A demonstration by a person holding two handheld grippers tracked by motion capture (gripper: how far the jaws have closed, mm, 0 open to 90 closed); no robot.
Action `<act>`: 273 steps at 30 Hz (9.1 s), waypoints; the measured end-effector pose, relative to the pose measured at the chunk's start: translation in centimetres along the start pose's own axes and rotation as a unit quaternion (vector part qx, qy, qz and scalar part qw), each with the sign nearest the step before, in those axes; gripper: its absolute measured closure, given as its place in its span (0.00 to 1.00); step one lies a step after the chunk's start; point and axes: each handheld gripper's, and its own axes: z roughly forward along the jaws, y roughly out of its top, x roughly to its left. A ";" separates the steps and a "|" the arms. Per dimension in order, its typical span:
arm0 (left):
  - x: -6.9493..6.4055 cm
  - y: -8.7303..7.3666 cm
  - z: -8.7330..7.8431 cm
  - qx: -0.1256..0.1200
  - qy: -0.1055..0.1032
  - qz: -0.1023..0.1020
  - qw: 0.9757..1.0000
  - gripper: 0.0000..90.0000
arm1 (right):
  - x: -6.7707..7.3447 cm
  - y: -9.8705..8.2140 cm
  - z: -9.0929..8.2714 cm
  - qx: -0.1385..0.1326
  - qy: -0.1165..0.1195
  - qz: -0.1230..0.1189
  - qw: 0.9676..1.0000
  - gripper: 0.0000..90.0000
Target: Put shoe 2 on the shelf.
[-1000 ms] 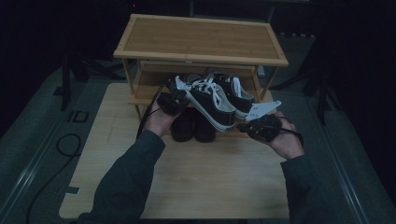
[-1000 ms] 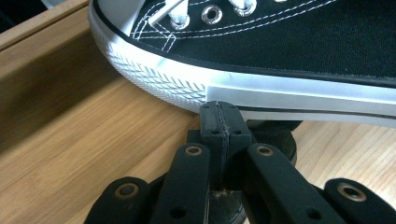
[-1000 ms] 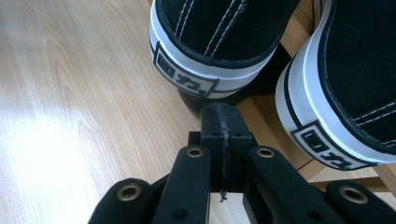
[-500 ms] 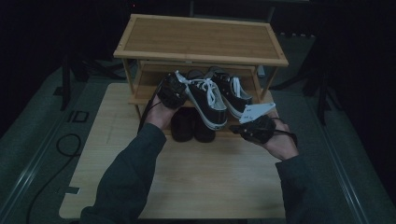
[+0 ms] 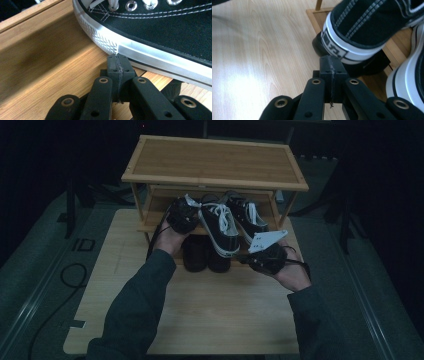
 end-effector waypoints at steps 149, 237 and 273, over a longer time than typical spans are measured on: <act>1.5 -2.5 -1.0 -0.042 -0.021 0.019 0.999 1.00 | -1.3 3.9 6.9 -0.029 -0.046 0.018 0.998 0.98; 2.0 -2.3 -0.8 -0.042 -0.045 0.003 0.998 1.00 | -3.8 -1.7 1.9 -0.041 -0.059 0.050 0.996 1.00; 2.0 -2.4 -0.8 -0.045 -0.047 -0.002 0.998 1.00 | -3.5 0.3 4.3 -0.030 -0.048 0.034 0.998 1.00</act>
